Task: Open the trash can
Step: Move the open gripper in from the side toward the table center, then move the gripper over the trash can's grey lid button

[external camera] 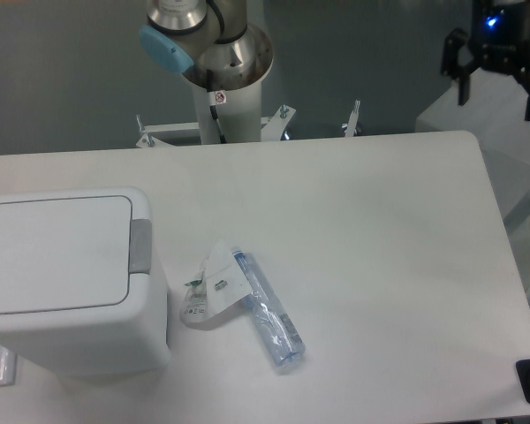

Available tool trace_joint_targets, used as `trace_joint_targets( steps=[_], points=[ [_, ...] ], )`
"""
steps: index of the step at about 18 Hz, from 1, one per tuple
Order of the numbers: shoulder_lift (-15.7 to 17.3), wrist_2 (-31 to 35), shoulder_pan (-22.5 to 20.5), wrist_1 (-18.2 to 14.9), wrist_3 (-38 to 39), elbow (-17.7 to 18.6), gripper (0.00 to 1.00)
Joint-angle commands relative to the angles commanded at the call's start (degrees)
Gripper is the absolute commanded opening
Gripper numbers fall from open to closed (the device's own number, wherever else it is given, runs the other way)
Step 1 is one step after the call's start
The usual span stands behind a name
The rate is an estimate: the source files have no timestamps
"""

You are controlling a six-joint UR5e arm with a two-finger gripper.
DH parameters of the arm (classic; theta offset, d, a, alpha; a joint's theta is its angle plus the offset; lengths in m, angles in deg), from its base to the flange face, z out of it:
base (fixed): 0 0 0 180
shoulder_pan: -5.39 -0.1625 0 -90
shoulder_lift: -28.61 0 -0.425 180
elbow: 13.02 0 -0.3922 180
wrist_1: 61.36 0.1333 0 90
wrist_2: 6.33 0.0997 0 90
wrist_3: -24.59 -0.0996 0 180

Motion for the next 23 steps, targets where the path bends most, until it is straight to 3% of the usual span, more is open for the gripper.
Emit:
trace_joint_targets(
  steps=[3, 10, 23],
  points=[
    [-0.09, -0.17, 2.03, 0.09, 12.99, -0.27, 1.0],
    [0.0, -9.04, 7.3, 3.25, 40.09, -0.09, 1.0],
    [0.26, -11.16, 17.41, 3.34, 52.49, -0.01, 1.0]
  ],
)
